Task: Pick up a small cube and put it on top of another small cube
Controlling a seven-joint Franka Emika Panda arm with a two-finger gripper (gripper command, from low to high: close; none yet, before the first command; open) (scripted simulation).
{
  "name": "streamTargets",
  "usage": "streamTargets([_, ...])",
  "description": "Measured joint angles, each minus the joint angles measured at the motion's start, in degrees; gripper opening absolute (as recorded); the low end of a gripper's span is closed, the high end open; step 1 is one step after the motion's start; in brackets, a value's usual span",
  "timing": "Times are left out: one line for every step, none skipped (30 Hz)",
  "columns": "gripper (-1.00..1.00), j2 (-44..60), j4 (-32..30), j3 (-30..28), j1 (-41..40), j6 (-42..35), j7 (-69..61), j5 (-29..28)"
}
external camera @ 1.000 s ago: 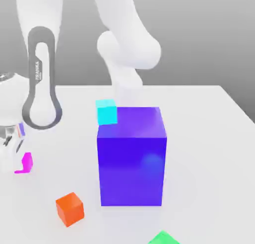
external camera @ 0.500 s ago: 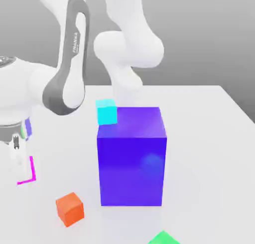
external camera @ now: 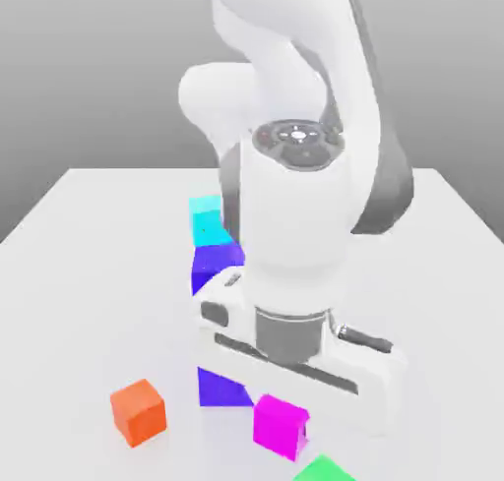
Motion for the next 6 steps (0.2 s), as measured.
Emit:
streamTargets([-1.00,1.89,0.24,-0.43,0.59,1.61,0.61,-0.83])
streamTargets([-1.00,3.87,0.43,-1.00,1.16,3.36,1.19,-1.63])
streamTargets([1.00,5.10,0.55,-1.37,1.53,4.43,1.53,-2.13])
streamTargets([1.00,5.10,0.55,-1.37,1.53,4.44,1.53,-2.13])
streamTargets([1.00,5.10,0.55,-1.37,1.53,4.44,1.53,-2.13])
streamTargets([1.00,5.10,0.55,-1.37,1.53,4.44,1.53,-2.13])
